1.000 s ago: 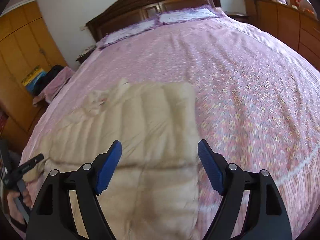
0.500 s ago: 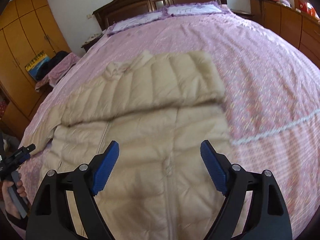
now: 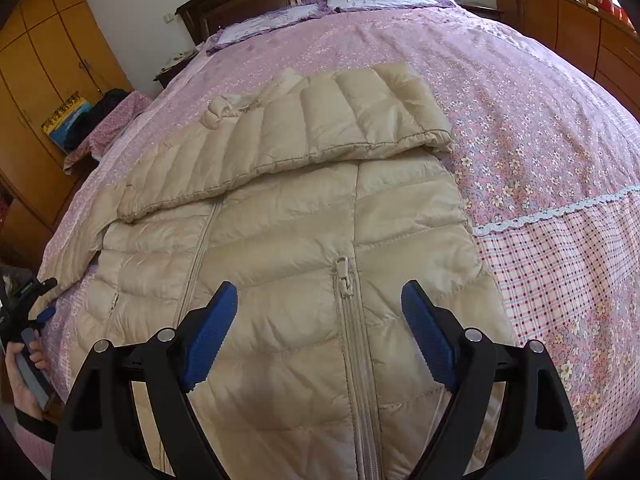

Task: Fold large clothes
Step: 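Grasp the jacket side panel edge with the left gripper, then fold the held side panel over toward the zipper and open the left gripper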

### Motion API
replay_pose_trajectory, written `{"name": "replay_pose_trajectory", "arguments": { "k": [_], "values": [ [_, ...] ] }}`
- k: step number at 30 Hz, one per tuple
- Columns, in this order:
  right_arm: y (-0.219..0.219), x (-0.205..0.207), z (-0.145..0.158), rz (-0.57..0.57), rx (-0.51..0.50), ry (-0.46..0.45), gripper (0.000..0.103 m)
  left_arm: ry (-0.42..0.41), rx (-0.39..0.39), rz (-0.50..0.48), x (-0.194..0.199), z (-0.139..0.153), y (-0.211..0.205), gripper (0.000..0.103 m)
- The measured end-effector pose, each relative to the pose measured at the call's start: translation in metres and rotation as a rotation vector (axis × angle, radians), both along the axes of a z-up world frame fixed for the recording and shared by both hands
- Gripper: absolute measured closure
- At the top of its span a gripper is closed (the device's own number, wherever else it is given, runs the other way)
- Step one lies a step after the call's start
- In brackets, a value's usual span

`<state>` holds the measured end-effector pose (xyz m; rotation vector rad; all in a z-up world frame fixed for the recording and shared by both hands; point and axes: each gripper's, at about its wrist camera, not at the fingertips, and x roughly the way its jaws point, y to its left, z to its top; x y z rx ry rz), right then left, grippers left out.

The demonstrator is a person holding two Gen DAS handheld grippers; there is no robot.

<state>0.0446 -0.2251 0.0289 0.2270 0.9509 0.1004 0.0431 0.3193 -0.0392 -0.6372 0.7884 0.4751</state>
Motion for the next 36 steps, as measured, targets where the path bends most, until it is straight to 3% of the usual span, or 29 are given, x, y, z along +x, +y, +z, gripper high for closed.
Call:
{"name": "replay_pose_trajectory", "arguments": {
  "k": [6,12,20,23,28,31,36],
  "values": [
    [0.004,-0.001,-0.006,0.004,-0.001,0.016,0.021,-0.045,-0.031,0.032,0.005,-0.008,0.017,0.032],
    [0.007,-0.001,-0.007,0.033,-0.033,-0.001,0.021,-0.012,0.051,0.029,0.017,-0.011,0.012,0.032],
    [0.012,0.004,-0.007,0.058,-0.030,0.002,0.021,0.014,0.104,0.041,0.025,-0.012,0.009,0.033],
    [0.013,0.001,-0.008,0.074,-0.013,0.005,0.021,0.023,0.129,0.042,0.025,-0.010,0.008,0.045],
    [0.012,-0.003,-0.006,0.092,-0.029,-0.006,0.020,0.010,0.111,0.010,0.020,-0.006,0.011,0.086],
    [0.007,-0.003,-0.004,0.086,-0.024,-0.006,0.017,-0.010,0.126,-0.016,0.015,0.006,0.007,0.092],
    [0.001,-0.004,-0.003,0.066,-0.019,0.001,0.007,-0.062,0.165,-0.054,0.005,0.035,-0.005,0.094]
  ]
}}
